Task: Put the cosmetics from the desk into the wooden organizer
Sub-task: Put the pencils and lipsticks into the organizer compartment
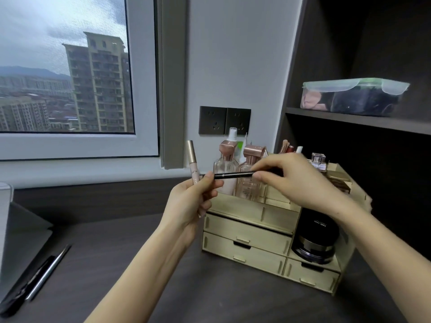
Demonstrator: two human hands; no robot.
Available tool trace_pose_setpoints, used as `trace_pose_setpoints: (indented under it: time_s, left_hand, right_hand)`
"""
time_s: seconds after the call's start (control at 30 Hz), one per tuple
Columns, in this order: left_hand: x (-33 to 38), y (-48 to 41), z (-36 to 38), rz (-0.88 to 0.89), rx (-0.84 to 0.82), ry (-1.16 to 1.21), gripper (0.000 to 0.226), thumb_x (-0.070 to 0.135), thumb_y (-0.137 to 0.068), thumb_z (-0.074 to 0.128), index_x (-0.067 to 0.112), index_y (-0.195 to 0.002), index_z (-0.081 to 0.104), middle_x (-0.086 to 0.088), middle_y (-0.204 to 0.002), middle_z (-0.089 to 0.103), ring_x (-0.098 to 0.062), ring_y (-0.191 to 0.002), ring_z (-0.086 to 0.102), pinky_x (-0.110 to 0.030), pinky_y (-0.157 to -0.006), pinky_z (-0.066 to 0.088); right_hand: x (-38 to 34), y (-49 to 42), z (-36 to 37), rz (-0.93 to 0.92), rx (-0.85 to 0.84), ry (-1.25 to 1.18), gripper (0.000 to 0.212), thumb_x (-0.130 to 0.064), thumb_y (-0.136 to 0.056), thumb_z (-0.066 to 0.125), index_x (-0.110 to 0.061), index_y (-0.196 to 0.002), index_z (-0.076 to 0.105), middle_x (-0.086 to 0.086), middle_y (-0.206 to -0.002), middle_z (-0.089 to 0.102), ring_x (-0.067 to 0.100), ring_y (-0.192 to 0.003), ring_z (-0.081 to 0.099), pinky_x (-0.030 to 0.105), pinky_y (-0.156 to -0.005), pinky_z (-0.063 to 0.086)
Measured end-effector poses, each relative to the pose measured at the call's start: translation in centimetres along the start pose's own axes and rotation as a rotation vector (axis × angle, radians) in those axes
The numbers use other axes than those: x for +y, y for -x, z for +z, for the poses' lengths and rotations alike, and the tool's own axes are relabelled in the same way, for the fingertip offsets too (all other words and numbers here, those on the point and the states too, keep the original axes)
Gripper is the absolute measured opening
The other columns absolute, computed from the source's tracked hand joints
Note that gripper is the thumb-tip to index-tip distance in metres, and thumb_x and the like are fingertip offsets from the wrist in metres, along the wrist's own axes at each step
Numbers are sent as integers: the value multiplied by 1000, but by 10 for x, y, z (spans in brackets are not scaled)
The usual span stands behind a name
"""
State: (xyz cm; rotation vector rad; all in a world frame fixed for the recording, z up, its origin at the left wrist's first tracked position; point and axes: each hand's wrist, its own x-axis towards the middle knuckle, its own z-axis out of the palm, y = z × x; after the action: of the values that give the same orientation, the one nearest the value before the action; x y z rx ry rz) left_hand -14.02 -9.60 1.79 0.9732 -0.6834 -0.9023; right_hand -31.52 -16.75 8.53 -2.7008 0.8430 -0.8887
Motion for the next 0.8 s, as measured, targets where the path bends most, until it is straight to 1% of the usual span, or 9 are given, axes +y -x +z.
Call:
trace_pose_setpoints:
  time_s: [0.07, 0.13, 0.2, 0.27, 0.37, 0.57, 0.7, 0.77, 0.8]
  left_hand:
    - [2, 1, -1, -18, -14, 24, 19, 27, -86, 62, 10, -81, 69, -1, -70, 68, -8, -56, 50, -17, -45, 30]
    - [4, 1, -3, -28, -7, 24, 23, 30, -91, 54, 9, -88, 63, 1, -64, 66, -7, -54, 52, -17, -44, 32]
    - [4, 0, -5, -11, -3, -3, 29, 32, -95, 46, 9, -89, 63, 3, -61, 63, -7, -52, 52, -17, -43, 32]
    - [1, -1, -5, 46, -3, -68, 30, 29, -96, 43, 8, -89, 65, 3, -62, 59, -7, -54, 50, -18, -46, 34]
    - [-6, -1, -4, 144, -17, -172, 30, 24, -96, 43, 8, -92, 67, 4, -63, 54, -8, -57, 46, -19, -47, 32]
    - [-16, 0, -3, 290, -78, -392, 23, 26, -92, 52, 15, -90, 71, 10, -59, 48, -2, -53, 43, -8, -45, 34]
    - [-19, 4, -3, 319, -88, -426, 16, 26, -88, 58, 21, -92, 73, 9, -63, 55, -1, -55, 47, -6, -46, 35]
    - [-19, 6, -3, 324, -62, -416, 13, 24, -85, 63, 23, -94, 72, 7, -67, 61, 0, -57, 51, -5, -45, 36]
    - [-19, 6, -3, 325, -52, -406, 11, 22, -84, 64, 23, -93, 71, 4, -70, 62, -1, -59, 52, -5, -44, 36]
  right_hand:
    - [12, -6, -18, 47, 154, 48, 13, -22, -86, 63, -21, -95, 73, -9, -85, 70, 8, -82, 62, 24, -77, 48]
    - [30, -15, -42, 112, 312, 255, 14, -23, -86, 62, -22, -94, 73, -2, -91, 73, 20, -90, 63, 32, -80, 45]
    - [51, -29, -62, 187, 334, 481, 16, -20, -86, 60, -22, -94, 73, 5, -97, 72, 29, -99, 59, 37, -83, 43]
    - [72, -47, -70, 254, 231, 591, 19, -14, -85, 57, -18, -95, 73, 12, -100, 70, 35, -102, 55, 42, -87, 45]
    - [92, -71, -69, 294, 101, 665, 22, -9, -81, 55, -17, -92, 73, 13, -100, 69, 34, -101, 56, 41, -84, 51]
    - [110, -97, -37, 170, -146, 822, 25, 2, -79, 49, -6, -89, 70, 13, -90, 66, 29, -93, 49, 37, -76, 50]
    - [115, -101, -19, 147, -325, 786, 24, 3, -77, 46, -1, -83, 69, 15, -98, 68, 31, -90, 61, 35, -73, 54]
    - [118, -99, -10, 182, -390, 769, 20, 4, -77, 45, -3, -78, 64, 14, -104, 66, 30, -90, 60, 33, -71, 50]
    - [118, -96, -9, 199, -387, 773, 17, 2, -78, 47, -4, -84, 63, 14, -105, 64, 29, -92, 58, 34, -72, 47]
